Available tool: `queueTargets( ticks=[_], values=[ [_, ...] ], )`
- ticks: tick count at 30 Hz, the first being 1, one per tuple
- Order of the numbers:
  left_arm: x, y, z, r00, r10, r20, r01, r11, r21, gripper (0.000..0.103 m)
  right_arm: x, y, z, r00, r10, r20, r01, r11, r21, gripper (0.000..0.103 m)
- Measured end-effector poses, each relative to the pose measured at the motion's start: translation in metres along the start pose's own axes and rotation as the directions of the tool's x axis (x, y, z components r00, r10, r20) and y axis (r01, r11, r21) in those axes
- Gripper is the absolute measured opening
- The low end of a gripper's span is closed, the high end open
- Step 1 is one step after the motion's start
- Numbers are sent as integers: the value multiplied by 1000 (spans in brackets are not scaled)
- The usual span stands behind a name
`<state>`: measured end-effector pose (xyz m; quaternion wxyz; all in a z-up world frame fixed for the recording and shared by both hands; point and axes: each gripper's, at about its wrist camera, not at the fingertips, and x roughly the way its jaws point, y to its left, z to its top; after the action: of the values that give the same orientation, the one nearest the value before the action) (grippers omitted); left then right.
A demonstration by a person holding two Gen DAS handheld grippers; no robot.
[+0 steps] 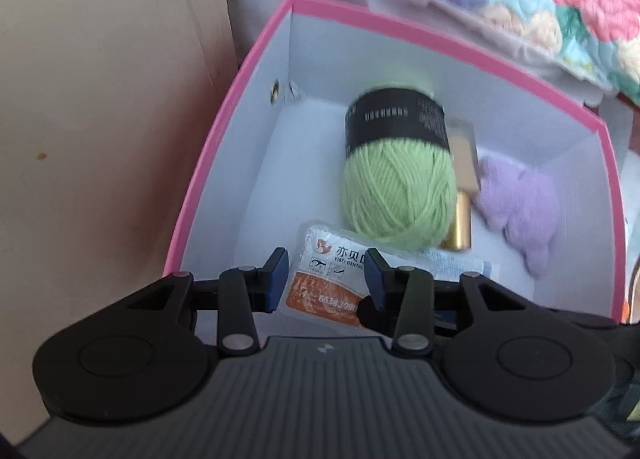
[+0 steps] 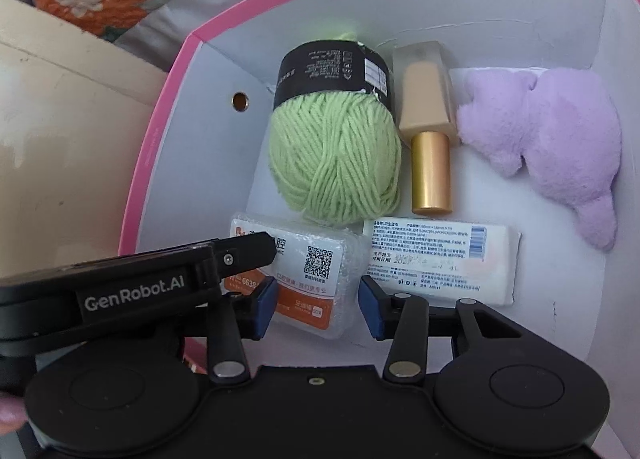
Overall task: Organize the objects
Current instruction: 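Lower the floss box into the box and open the left tool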
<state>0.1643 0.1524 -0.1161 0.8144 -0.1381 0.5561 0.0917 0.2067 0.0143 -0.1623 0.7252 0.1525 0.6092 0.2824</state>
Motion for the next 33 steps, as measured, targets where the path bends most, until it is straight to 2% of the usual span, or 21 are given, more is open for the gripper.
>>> queueTargets(
  ticks=[3, 5, 7, 9, 13, 16, 18, 23, 33],
  values=[
    [-6, -4, -2, 999, 15, 38, -16, 1000, 20, 44, 0, 3, 1, 999, -6, 37, 7, 1000, -28, 48],
    [-11, -8, -2, 997, 44, 66, -46, 999, 23, 47, 0, 1, -1, 997, 42, 60, -41, 999, -26, 48],
    [-19, -11, -4, 995, 58, 81, -60, 998, 25, 48, 1, -4, -1, 995, 86, 47, -86, 996, 4, 47],
    [-26, -12, -5, 995, 55, 83, -58, 998, 27, 49, -7, -3, -1, 996, 69, 61, -68, 998, -5, 48],
    [-39, -12, -6, 996, 47, 82, -51, 998, 46, 52, -43, 3, -6, 993, 58, 98, -50, 996, -76, 49],
    [-53, -16, -12, 998, 33, 57, -37, 997, 72, 55, -71, 13, -10, 997, -6, 78, 16, 992, -125, 49],
    [-67, -18, -17, 998, 20, 52, -24, 996, 88, 59, -95, 14, -17, 999, -5, 47, 12, 991, -132, 49],
    [-105, -30, -32, 999, 13, 43, -20, 987, 156, 64, -151, 26, -37, 998, -12, 63, 26, 975, -222, 54],
    [-186, -58, -66, 992, 8, 129, -51, 942, 333, 70, -221, 51, -74, 995, -16, 94, 48, 936, -348, 55]
  ],
)
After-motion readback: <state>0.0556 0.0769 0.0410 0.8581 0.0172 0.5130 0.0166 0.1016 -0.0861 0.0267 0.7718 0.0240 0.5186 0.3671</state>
